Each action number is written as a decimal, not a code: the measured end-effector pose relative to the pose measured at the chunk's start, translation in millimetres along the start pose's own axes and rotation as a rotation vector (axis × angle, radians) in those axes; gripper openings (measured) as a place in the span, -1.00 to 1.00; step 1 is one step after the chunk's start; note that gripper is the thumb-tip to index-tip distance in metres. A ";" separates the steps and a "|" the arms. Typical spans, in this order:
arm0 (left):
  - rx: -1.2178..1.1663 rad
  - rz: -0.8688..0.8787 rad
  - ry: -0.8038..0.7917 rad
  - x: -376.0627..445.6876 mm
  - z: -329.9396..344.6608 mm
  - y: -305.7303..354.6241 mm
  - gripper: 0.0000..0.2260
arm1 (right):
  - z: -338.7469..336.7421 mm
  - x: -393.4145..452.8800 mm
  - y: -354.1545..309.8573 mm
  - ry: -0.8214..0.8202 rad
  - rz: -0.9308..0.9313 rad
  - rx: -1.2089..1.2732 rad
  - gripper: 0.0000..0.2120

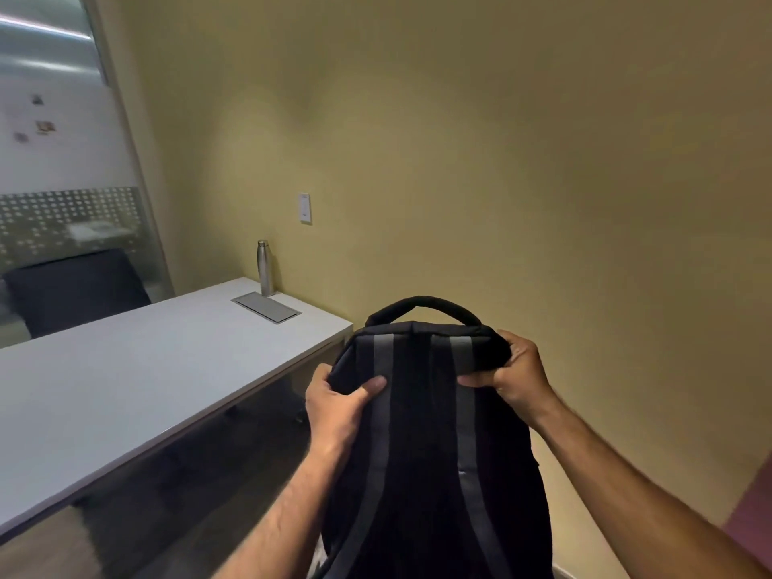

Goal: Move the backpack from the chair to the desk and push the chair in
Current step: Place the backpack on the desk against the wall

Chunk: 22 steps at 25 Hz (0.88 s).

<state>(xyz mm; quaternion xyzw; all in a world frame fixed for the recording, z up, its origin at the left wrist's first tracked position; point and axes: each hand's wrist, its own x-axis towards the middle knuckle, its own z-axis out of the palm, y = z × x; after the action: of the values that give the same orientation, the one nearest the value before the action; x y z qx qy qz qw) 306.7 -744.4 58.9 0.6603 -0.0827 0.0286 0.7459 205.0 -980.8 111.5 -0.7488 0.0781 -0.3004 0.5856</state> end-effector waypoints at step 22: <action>0.156 0.209 0.258 460.6 29.6 -2.0 -0.57 | 209.1 471.4 97.8 -0.220 -0.144 0.162 -0.46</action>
<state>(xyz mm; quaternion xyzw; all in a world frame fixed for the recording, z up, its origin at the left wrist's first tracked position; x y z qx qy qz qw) 758.0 -804.5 134.5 0.6949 -0.0521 0.1967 0.6898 721.7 -1057.7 162.0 -0.7313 -0.0649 -0.2630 0.6260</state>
